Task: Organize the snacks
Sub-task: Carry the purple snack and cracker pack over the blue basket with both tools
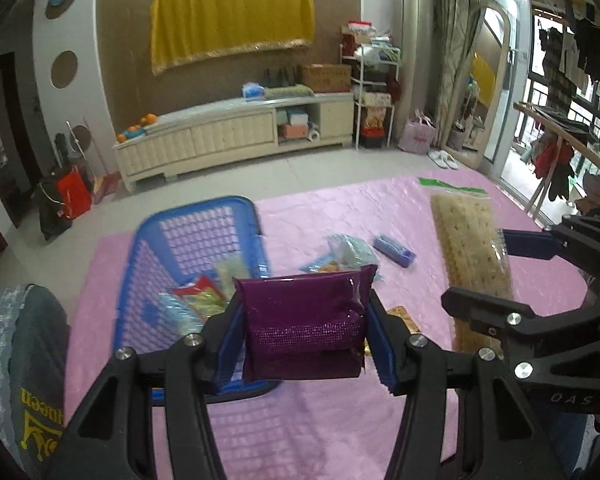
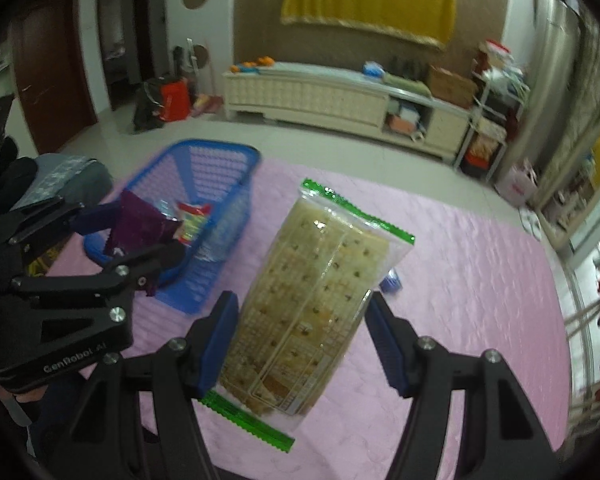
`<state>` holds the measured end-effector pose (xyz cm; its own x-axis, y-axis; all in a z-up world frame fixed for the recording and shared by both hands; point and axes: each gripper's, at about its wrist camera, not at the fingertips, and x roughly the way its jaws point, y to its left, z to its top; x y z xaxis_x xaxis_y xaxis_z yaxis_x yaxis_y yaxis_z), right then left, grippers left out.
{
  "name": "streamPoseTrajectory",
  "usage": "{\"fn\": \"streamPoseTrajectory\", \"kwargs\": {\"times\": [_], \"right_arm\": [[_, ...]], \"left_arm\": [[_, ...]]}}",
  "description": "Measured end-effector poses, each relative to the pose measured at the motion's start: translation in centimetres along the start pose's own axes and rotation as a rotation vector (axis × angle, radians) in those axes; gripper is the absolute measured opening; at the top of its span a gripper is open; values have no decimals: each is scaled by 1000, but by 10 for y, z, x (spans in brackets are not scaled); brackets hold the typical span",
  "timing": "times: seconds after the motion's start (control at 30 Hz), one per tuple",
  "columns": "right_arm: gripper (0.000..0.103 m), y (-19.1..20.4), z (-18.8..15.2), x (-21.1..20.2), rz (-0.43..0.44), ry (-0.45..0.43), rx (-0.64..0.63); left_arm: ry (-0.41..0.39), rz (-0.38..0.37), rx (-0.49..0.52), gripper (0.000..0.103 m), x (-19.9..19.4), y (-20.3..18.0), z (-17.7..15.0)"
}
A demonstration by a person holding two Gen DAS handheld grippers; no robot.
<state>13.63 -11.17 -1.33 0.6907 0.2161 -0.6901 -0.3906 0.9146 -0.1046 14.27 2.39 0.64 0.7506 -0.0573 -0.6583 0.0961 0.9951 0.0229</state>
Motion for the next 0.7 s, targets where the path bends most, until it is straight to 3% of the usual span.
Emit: {"fn": "streamPoseTrajectory", "kwargs": {"times": [0.33, 0.7], "right_arm": [[69, 52, 39, -3, 72, -102, -15], [69, 91, 59, 46, 107, -63, -27]], "left_arm": [[-14, 61, -85, 53, -24, 69, 2], [32, 97, -156, 53, -8, 130, -19]]}}
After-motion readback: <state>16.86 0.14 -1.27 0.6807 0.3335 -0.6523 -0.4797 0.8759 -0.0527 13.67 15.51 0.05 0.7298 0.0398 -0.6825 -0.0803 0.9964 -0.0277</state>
